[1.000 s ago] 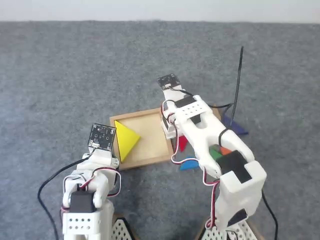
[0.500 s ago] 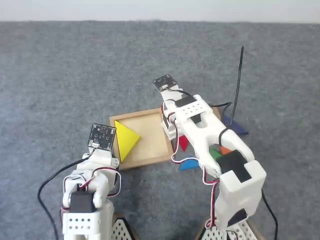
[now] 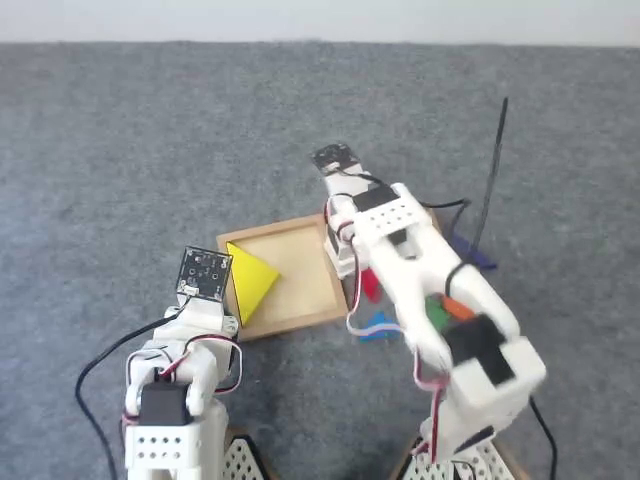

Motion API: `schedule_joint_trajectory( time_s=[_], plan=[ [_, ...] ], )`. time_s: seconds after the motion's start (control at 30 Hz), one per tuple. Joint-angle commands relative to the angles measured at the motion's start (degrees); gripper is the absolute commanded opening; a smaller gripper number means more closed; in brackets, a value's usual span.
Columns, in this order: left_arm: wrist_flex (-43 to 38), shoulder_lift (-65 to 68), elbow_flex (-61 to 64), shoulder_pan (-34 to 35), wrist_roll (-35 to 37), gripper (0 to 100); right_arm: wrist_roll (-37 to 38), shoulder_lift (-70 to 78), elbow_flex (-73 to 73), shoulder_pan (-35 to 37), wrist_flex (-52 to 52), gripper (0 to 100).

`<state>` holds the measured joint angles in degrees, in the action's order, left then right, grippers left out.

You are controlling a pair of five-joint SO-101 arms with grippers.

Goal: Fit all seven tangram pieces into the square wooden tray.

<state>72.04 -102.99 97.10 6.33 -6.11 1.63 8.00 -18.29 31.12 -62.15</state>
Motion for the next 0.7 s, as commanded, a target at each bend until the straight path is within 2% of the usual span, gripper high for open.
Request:
schedule_joint_trajectory(
  time_s=[0.0, 0.17, 0.3, 0.43, 0.53, 0.67],
  plan=[
    [0.3, -1.1, -0.7, 0.2, 0.4, 1, -0.5, -9.6, -3.5, 3.9, 0.7, 15.8],
    [0.3, -1.1, -0.7, 0.2, 0.4, 1, -0.5, -15.8, -8.1, 7.3, 1.5, 16.0],
    [0.3, -1.1, -0.7, 0.2, 0.4, 1, -0.4, -15.9, -7.9, 3.5, 3.2, 17.6],
    [0.3, -1.1, -0.7, 0.2, 0.4, 1, -0.1, -12.6, -7.8, -1.5, 4.8, 30.8],
    [0.3, -1.1, -0.7, 0.2, 0.4, 1, 0.1, -8.8, -6.6, -2.0, 5.6, 37.7],
    [0.3, -1.1, -0.7, 0.2, 0.4, 1, 0.1, -2.9, -2.6, -1.6, 5.6, 33.0]
  ],
)
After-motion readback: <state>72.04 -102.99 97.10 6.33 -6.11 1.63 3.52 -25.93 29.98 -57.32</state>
